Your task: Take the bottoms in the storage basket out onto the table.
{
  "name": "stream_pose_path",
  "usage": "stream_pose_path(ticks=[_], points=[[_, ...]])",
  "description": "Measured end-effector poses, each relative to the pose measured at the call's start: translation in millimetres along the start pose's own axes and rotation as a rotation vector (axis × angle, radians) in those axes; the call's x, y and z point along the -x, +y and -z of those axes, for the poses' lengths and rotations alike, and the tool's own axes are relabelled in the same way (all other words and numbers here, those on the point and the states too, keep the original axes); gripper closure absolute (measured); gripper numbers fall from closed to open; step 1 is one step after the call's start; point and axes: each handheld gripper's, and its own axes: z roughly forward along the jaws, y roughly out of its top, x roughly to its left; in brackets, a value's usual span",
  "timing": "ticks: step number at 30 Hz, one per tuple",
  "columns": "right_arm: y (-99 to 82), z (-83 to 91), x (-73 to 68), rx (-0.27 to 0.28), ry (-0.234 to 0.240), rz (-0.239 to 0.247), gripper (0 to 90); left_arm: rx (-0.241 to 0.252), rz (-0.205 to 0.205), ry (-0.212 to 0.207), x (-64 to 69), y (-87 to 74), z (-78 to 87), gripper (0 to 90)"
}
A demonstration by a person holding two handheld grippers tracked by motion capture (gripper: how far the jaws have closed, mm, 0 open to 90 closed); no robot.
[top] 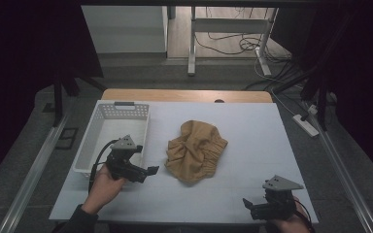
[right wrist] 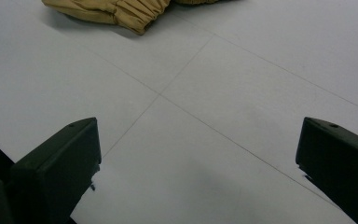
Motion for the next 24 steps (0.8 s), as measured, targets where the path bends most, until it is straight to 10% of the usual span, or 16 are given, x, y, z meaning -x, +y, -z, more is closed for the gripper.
stream_pose_path(ticks=[24], points=[[-0.2,0.2,-0.2,0.004,0.000,0.003,0.6,0.026,0.057,0.041,-3.5,-29.2,23.7,0.0]])
